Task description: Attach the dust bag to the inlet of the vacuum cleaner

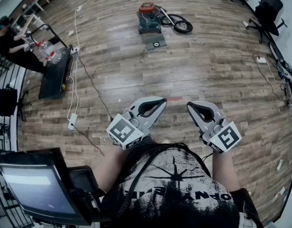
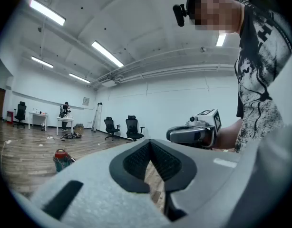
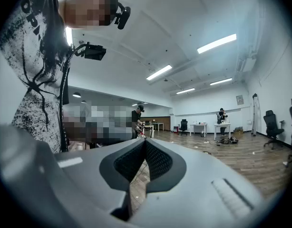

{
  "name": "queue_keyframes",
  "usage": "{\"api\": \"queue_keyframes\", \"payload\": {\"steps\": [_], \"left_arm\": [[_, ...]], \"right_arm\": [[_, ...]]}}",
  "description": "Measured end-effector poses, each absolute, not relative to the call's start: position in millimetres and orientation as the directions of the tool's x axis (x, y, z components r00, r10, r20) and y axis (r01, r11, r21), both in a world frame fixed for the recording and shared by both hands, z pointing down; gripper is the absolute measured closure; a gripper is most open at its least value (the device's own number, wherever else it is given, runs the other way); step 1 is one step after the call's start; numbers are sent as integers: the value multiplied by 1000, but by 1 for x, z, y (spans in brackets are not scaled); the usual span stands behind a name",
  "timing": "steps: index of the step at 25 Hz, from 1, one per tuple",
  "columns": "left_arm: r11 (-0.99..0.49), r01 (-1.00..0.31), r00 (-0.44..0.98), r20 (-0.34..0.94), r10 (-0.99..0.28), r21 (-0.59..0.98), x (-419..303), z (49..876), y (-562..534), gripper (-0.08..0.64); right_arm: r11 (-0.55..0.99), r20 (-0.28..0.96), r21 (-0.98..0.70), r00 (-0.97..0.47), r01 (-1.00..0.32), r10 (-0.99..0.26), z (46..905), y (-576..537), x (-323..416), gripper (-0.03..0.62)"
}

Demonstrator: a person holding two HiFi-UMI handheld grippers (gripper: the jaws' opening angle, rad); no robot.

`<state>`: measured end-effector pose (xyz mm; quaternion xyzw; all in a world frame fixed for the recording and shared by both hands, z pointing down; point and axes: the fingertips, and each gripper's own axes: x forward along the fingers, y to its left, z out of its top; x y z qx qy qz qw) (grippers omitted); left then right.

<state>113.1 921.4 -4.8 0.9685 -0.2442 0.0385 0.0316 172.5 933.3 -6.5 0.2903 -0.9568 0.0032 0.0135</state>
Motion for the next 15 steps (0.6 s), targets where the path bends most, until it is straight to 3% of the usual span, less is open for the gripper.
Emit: {"api": "queue_keyframes", "payload": {"steps": [15], "left_arm": [[-902, -428, 897, 146, -417, 53, 117, 17, 943, 563]], "right_arm": [[853, 3, -61, -855, -518, -518, 5, 956, 164, 586]]}}
